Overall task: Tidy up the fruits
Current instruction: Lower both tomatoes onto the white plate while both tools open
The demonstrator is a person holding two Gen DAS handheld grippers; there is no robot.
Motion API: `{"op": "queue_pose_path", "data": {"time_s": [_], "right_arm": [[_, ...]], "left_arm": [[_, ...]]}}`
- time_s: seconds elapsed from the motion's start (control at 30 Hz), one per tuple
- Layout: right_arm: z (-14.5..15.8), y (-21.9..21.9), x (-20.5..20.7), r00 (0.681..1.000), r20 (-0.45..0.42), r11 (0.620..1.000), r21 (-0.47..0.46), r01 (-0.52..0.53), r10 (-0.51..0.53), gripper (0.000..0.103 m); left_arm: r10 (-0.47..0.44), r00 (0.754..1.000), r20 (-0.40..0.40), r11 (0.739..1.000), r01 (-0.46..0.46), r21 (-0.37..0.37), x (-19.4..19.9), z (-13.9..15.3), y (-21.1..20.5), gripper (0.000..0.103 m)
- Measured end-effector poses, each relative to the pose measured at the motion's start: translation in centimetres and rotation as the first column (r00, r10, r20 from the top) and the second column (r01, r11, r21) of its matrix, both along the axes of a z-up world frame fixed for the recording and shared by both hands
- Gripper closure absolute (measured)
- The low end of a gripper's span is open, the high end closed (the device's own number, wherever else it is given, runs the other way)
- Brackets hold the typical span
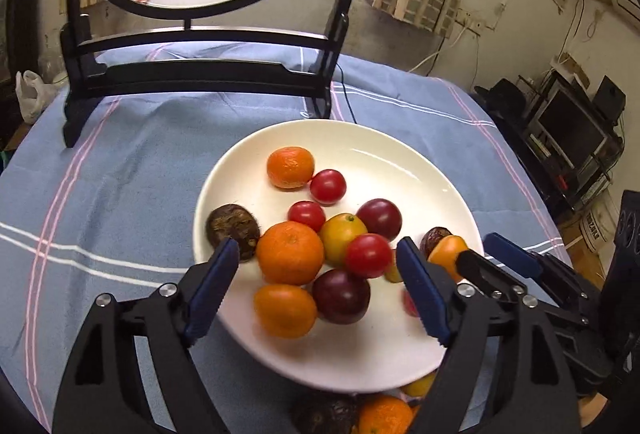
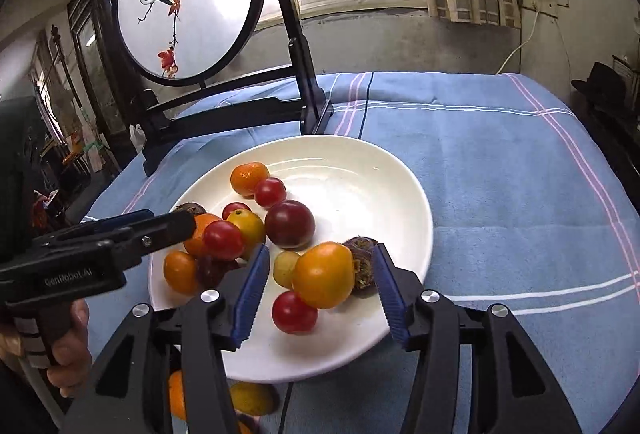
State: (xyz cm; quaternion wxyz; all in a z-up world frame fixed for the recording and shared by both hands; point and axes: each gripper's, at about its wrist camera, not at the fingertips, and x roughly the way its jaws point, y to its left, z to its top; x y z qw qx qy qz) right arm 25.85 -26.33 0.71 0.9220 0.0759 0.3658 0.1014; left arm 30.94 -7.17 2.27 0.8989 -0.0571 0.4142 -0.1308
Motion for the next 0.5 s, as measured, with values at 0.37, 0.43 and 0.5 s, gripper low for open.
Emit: {"op": "queue_pose_path", "data": {"time_s": [0.37, 0.43, 0.5], "right_arm": [[-1.2, -0.1, -6.4, 0.994, -0.070, 0.996, -0.004, -0.085, 0.085, 0.047], [-1.3, 0.7, -7.7, 0.987, -0.086, 0.991, -0.013, -0.135, 0.133, 0.047], [-1.5, 1.6, -8.9, 0.980, -0.104, 0.984, -0.031, -0.175, 0.171, 0.047]], "left_arm": [[0.083, 0.996, -0.015, 0.996, -0.083, 0.021, -6.2, -1.3, 3.0, 0.014], [0.092, 0.996, -0.014, 0.996, -0.092, 0.024, -7.2, -1.7, 3.6, 0.013], [0.092, 0.996, -0.019, 0.995, -0.092, 0.025, -8.1, -2.1, 4.1, 0.012]]}}
